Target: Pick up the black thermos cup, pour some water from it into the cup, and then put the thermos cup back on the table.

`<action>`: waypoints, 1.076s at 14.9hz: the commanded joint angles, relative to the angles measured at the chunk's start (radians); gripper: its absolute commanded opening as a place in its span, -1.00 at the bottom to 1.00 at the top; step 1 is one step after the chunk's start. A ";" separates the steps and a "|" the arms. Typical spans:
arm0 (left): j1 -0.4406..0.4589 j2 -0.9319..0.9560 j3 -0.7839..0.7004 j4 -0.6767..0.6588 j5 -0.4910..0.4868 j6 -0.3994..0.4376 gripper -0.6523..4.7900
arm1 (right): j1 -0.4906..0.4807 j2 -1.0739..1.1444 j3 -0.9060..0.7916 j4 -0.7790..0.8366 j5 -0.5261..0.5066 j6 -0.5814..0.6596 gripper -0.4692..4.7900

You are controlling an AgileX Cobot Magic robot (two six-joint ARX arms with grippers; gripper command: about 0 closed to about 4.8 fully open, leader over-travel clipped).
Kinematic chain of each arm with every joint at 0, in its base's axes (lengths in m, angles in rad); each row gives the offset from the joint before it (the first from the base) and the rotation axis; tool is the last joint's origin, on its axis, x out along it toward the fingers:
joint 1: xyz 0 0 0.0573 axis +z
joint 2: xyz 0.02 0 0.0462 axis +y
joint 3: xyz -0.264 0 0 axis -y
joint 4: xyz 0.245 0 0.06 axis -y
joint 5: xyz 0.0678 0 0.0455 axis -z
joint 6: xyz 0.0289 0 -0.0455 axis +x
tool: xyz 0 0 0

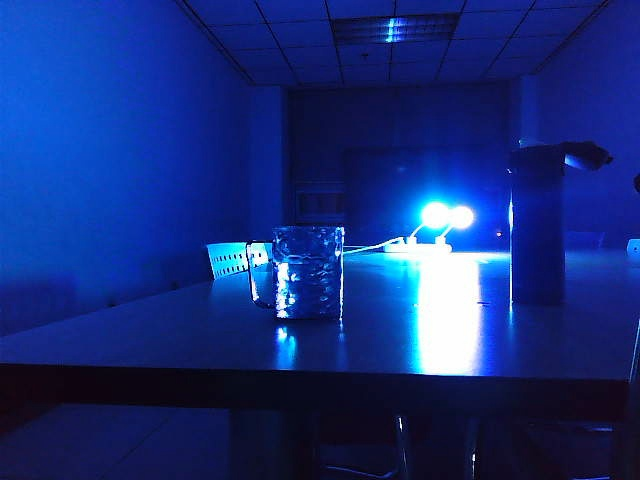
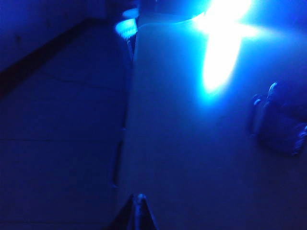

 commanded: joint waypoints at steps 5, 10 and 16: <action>-0.053 0.001 -0.001 0.006 -0.119 0.014 -0.78 | -0.001 -0.003 0.004 0.011 -0.003 0.004 -0.85; -0.051 0.001 -0.001 0.003 -0.119 0.014 -0.78 | -0.001 -0.003 0.004 0.011 -0.003 0.004 -0.85; -0.051 0.001 -0.001 0.003 -0.119 0.014 -0.78 | -0.002 -0.003 0.004 0.011 0.061 -0.021 -0.85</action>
